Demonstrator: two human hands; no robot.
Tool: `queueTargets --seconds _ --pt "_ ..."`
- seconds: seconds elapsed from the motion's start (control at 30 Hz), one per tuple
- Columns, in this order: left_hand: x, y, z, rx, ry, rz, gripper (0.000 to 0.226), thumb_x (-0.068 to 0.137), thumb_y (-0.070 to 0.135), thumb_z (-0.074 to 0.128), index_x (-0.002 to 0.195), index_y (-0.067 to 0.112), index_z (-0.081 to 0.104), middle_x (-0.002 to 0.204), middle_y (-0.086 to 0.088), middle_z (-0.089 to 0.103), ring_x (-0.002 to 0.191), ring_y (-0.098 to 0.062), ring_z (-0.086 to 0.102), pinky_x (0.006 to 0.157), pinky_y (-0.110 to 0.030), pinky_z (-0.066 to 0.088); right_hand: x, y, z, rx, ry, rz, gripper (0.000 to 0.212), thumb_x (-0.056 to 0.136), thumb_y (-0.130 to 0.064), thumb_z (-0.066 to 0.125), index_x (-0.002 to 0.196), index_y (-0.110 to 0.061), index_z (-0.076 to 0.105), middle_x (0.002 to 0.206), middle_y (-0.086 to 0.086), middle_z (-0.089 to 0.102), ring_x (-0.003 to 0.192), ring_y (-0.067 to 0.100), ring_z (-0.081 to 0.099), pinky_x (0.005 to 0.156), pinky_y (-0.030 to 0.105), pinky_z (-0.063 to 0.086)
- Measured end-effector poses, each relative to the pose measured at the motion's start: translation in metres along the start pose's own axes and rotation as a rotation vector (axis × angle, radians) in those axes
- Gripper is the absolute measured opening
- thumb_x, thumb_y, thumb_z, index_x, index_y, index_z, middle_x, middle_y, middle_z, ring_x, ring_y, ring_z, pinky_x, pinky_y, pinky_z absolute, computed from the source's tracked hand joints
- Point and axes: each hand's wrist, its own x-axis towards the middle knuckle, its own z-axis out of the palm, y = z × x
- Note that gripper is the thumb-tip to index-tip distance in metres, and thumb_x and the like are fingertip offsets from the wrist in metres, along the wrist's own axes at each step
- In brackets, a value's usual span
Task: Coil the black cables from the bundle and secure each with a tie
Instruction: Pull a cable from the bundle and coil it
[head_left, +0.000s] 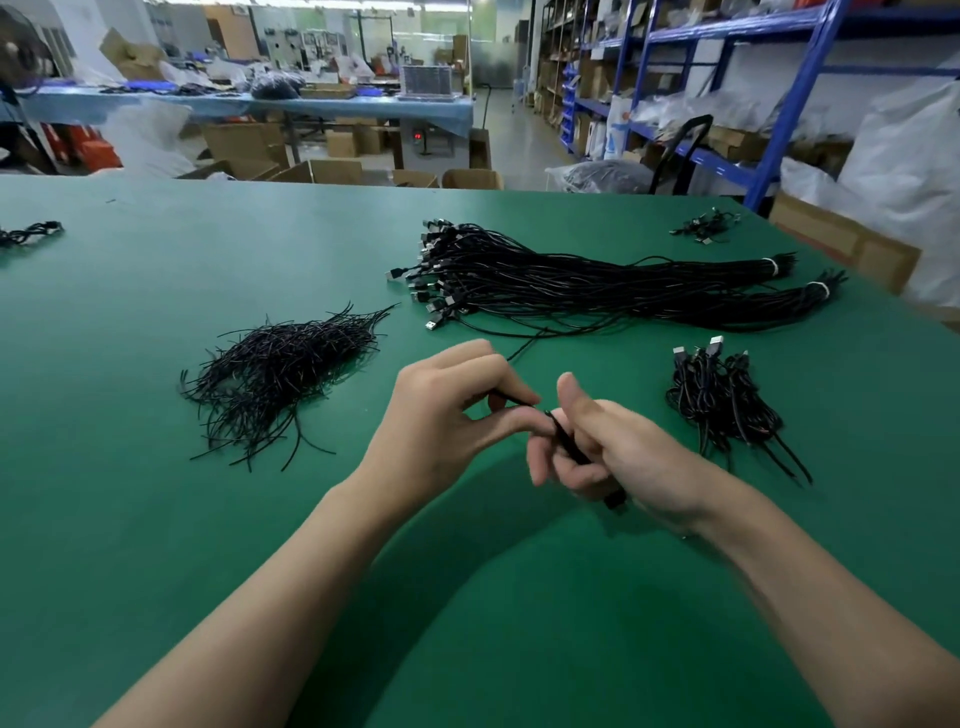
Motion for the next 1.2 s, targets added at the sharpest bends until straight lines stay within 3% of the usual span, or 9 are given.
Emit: queueTargets --seconds 0.2,0.3,0.37,0.47,0.6,0.67,0.9,1.0,1.2 --pt "-0.002 0.002 0.009 -0.588 -0.030 -0.349 0.004 0.085 0.022 0.076 0.082 0.020 0.079 0.078 0.009 0.072 0.073 -0.005 0.062 0.069 -0.018 0.046 -0.014 -0.011 -0.001 0.492 -0.273 -0.084 0.039 0.103 -0.032 0.038 0.080 -0.015 0.065 0.053 -0.005 0.021 0.049 0.009 0.022 0.047 0.023 0.015" --pt "-0.009 0.003 0.025 -0.545 -0.025 -0.433 0.017 0.096 0.025 0.063 0.089 0.015 0.076 0.074 -0.017 0.066 0.073 -0.017 0.055 0.066 -0.040 0.045 -0.010 -0.022 0.006 0.662 -0.177 -0.240 0.033 0.103 -0.030 0.038 0.086 -0.014 0.062 0.052 -0.012 0.034 0.047 0.005 0.028 0.045 0.020 0.022" --pt "-0.016 0.005 0.034 -0.428 -0.100 -0.436 0.024 0.102 0.024 0.057 0.084 0.026 0.072 0.064 -0.012 0.050 0.065 -0.013 0.043 0.060 -0.035 0.036 -0.002 -0.030 0.007 0.730 0.004 -0.322 0.030 0.104 -0.029 0.039 0.092 -0.012 0.060 0.055 -0.009 0.041 0.047 0.005 0.036 0.045 0.018 0.031" --pt "-0.025 0.008 0.044 -0.276 -0.253 -0.390 0.031 0.106 0.027 0.051 0.087 0.046 0.067 0.062 0.008 0.037 0.058 -0.011 0.031 0.054 -0.031 0.030 0.009 -0.034 0.003 0.593 0.327 -0.368 0.028 0.107 -0.026 0.037 0.098 -0.009 0.058 0.063 -0.004 0.057 0.055 0.010 0.053 0.052 0.020 0.045" --pt "-0.026 0.011 0.046 -0.067 -0.281 -0.272 0.022 0.105 0.027 0.053 0.106 0.020 0.073 0.069 0.027 0.057 0.061 0.000 0.053 0.063 -0.017 0.040 0.018 -0.026 -0.007 0.141 0.516 -0.371 0.032 0.111 -0.019 0.033 0.092 -0.009 0.057 0.072 0.005 0.072 0.069 0.022 0.071 0.067 0.032 0.059" --pt "-0.024 0.010 0.040 0.073 -0.300 -0.181 0.023 0.104 0.030 0.055 0.104 0.016 0.073 0.084 0.018 0.070 0.072 -0.008 0.063 0.066 -0.029 0.050 0.017 -0.022 -0.014 -0.084 0.517 -0.326 0.033 0.111 -0.018 0.035 0.090 -0.009 0.058 0.076 0.008 0.075 0.072 0.024 0.074 0.070 0.034 0.061" --pt "-0.013 0.001 0.020 0.105 -0.076 0.033 0.015 0.094 0.025 0.073 0.088 0.010 0.074 0.072 0.004 0.065 0.062 -0.012 0.055 0.060 -0.023 0.046 -0.001 -0.007 -0.023 -0.440 0.229 -0.046 0.034 0.109 -0.024 0.041 0.086 -0.010 0.063 0.066 0.004 0.071 0.054 0.016 0.064 0.055 0.024 0.050" --pt "-0.012 0.003 0.021 -0.055 -0.021 -0.076 0.016 0.086 0.024 0.081 0.080 0.010 0.074 0.069 0.005 0.068 0.058 -0.013 0.054 0.057 -0.018 0.041 -0.008 -0.001 -0.020 -0.275 0.050 0.003 0.046 0.106 -0.043 0.036 0.083 -0.016 0.066 0.052 -0.003 0.053 0.048 0.012 0.042 0.050 0.019 0.036" --pt "-0.009 0.005 0.021 -0.401 -0.062 -0.272 0.011 0.075 0.032 0.084 0.078 0.024 0.076 0.073 0.000 0.068 0.064 -0.027 0.059 0.058 -0.045 0.047 -0.019 0.009 -0.017 0.233 -0.230 0.084 0.053 0.100 -0.054 0.040 0.076 -0.015 0.066 0.049 -0.006 0.027 0.053 0.017 0.021 0.049 0.024 0.020"
